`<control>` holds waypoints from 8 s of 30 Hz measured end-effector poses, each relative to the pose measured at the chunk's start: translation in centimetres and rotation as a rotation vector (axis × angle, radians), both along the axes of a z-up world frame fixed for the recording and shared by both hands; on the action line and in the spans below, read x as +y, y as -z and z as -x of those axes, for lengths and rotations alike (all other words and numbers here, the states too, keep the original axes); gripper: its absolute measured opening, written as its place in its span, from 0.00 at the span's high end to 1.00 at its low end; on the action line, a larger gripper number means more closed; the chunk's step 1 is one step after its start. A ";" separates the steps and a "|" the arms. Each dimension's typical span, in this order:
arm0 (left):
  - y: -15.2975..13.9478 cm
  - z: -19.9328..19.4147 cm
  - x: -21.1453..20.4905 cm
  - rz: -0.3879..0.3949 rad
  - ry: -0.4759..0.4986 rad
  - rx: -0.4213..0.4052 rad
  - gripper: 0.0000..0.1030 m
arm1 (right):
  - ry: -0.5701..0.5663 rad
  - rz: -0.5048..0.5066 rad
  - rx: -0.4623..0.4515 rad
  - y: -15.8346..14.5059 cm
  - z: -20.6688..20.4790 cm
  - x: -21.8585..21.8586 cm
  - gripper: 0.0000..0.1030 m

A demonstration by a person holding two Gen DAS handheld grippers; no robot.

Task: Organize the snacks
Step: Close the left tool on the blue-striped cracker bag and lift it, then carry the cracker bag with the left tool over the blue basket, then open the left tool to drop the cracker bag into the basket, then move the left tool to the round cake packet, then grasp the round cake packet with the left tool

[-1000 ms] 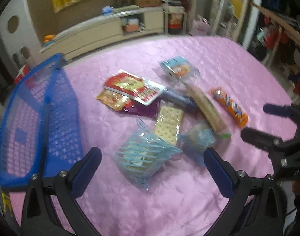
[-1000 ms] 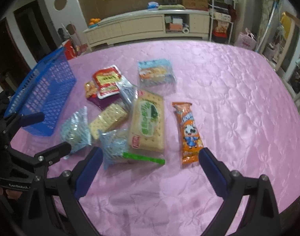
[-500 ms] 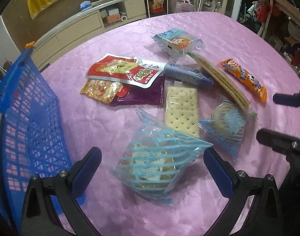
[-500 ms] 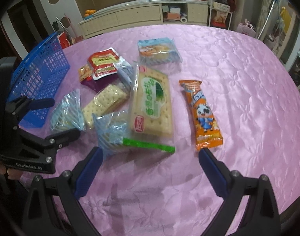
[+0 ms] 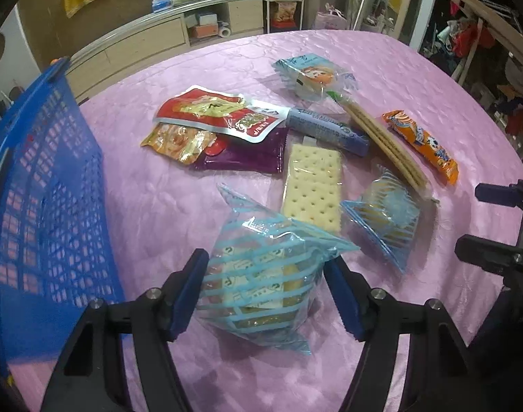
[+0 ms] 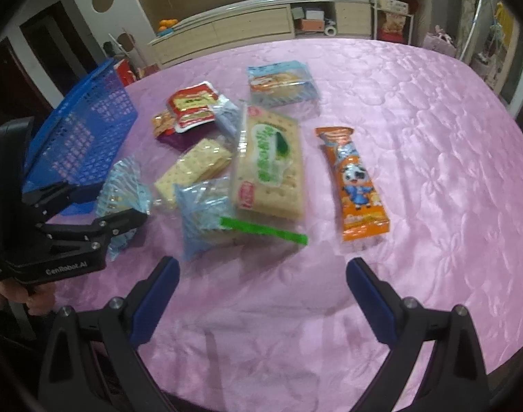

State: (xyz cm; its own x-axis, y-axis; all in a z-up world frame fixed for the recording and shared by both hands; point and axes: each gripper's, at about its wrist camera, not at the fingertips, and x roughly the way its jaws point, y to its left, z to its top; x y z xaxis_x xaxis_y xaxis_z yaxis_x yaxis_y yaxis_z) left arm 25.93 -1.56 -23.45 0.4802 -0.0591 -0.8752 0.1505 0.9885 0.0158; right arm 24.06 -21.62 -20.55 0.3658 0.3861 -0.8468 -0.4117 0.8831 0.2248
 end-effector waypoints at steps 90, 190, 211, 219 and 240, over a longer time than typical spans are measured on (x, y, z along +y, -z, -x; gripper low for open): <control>-18.5 11.7 17.8 0.107 -0.278 -0.314 0.36 | -0.335 0.012 -0.286 -15.5 3.8 22.6 0.86; 0.4 0.9 -10.2 0.236 -0.263 0.261 0.26 | 0.125 0.104 -0.026 -1.2 0.1 -10.0 0.15; 1.7 -2.2 -12.9 0.154 -0.243 0.283 0.07 | 0.120 0.058 0.002 -0.4 -0.1 -10.5 0.15; 2.1 -2.6 -15.1 0.039 -0.214 0.288 0.11 | 0.131 0.068 0.014 -0.3 0.2 -10.7 0.15; -2.9 1.2 -5.0 0.146 -0.241 0.156 0.50 | -0.017 0.023 0.021 -1.5 -2.7 -3.2 0.15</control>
State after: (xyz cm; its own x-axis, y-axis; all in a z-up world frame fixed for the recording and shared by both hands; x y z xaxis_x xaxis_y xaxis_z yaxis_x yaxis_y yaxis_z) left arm 24.73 -6.61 -20.50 0.3566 -0.0897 -0.9299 -0.0992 0.9861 -0.1332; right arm 26.78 -24.85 -19.01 0.3415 0.3724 -0.8630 -0.4218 0.8812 0.2133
